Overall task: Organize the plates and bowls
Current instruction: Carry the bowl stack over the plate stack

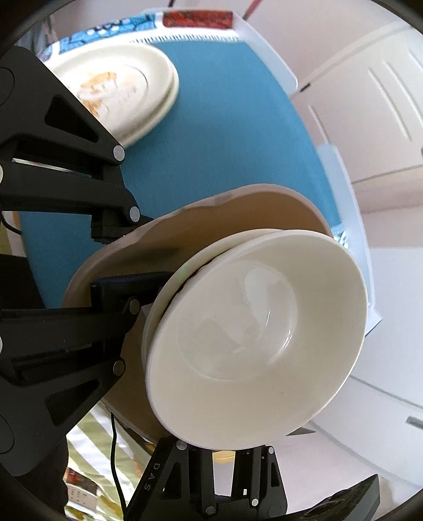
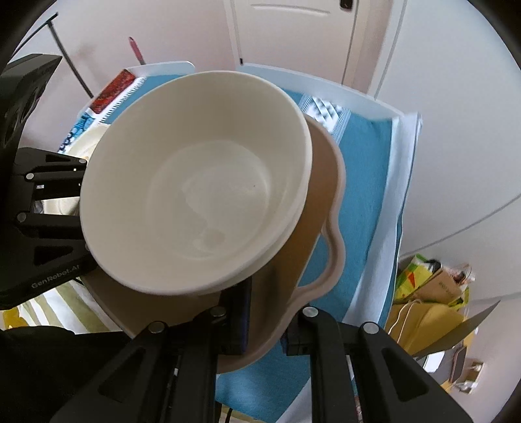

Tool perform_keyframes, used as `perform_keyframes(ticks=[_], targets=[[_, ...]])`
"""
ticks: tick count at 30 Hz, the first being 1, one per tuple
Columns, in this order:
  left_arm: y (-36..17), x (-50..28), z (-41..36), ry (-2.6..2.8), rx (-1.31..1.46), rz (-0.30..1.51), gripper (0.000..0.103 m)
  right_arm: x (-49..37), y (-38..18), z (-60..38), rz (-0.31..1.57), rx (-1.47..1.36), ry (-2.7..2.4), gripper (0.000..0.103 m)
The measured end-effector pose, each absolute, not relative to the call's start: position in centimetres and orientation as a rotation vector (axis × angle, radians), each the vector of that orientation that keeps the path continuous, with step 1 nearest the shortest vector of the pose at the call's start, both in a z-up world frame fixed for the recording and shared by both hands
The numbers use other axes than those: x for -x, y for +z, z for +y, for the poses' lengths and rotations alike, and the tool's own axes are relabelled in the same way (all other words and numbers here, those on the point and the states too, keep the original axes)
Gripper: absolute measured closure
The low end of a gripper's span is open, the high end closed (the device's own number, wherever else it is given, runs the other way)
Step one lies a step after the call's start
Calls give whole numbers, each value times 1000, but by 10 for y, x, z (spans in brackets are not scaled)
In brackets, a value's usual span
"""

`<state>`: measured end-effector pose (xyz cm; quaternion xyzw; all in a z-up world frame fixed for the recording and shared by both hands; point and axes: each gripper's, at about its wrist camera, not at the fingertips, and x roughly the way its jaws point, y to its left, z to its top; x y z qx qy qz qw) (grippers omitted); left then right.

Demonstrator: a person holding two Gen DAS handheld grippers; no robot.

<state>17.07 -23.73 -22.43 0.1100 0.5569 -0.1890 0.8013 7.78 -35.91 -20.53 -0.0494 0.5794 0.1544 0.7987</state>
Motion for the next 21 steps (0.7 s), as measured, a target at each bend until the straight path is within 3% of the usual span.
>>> perform_keyframes(ticks=[12,21], targets=[[-174,-152,-137,-336,-219,1116,91,-87,-150,-259,1180,183,383,90],[-185,-146,-37,-382,-258,1173,91,-86,-162,-164,1234,132,354,90]])
